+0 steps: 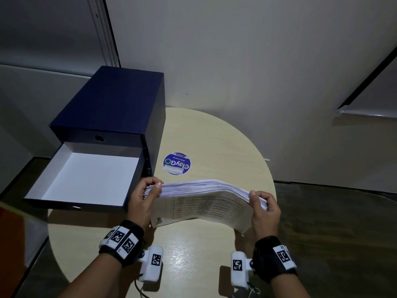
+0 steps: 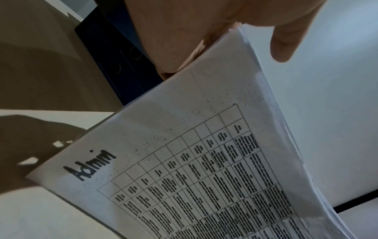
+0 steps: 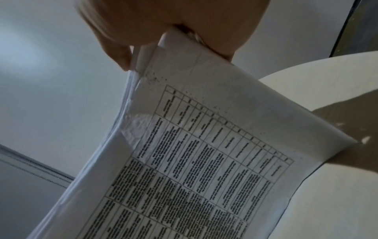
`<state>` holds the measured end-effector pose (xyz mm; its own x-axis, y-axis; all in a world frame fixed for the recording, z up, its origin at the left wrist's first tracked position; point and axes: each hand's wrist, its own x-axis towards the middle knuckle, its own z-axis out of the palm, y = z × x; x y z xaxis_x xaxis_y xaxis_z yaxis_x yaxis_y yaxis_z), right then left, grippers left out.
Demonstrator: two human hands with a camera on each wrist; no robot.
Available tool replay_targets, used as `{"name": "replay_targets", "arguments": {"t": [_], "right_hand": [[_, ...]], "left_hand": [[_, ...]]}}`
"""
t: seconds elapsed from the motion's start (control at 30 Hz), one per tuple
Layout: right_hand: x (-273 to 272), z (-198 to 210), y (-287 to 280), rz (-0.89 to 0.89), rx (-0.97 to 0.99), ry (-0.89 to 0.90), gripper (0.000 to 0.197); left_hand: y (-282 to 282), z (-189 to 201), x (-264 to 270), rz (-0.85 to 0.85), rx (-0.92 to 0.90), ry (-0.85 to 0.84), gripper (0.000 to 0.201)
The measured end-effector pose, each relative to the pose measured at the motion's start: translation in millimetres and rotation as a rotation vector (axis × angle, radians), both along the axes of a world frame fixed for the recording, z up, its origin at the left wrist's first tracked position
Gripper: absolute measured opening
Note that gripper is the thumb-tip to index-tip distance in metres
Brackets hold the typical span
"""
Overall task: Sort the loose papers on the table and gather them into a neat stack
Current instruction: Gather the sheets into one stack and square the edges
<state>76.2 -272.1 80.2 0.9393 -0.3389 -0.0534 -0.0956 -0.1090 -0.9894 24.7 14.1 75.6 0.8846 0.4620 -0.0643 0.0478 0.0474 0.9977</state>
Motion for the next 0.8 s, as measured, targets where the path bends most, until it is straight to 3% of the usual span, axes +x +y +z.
{"name": "replay_targets", "arguments": {"t": [0.47, 0.57, 0.7, 0.8], "right_hand": [[4.9, 6.6, -3.8, -0.008, -0.092, 0.013, 0.007], [6.7, 5.6, -3.8, -0.010, -0.108, 0.034, 0.005], [5.4, 5.5, -4.9, 0.021, -0.142, 0.041, 0.002], [5.1, 13.3, -2.1, 0.031, -0.283, 0.013, 0.002]], "left_hand": [[4.1, -12.5, 7.4, 0.098, 0.030, 0.001, 0.022], [3.8, -10.6, 3.6, 0.053, 0.017, -0.012, 0.040], [15.1, -26.9, -4.4, -0.111, -0.016, -0.080, 0.097], [19.4, -31.7, -10.1, -0.151, -0.033, -0.025, 0.086]]}}
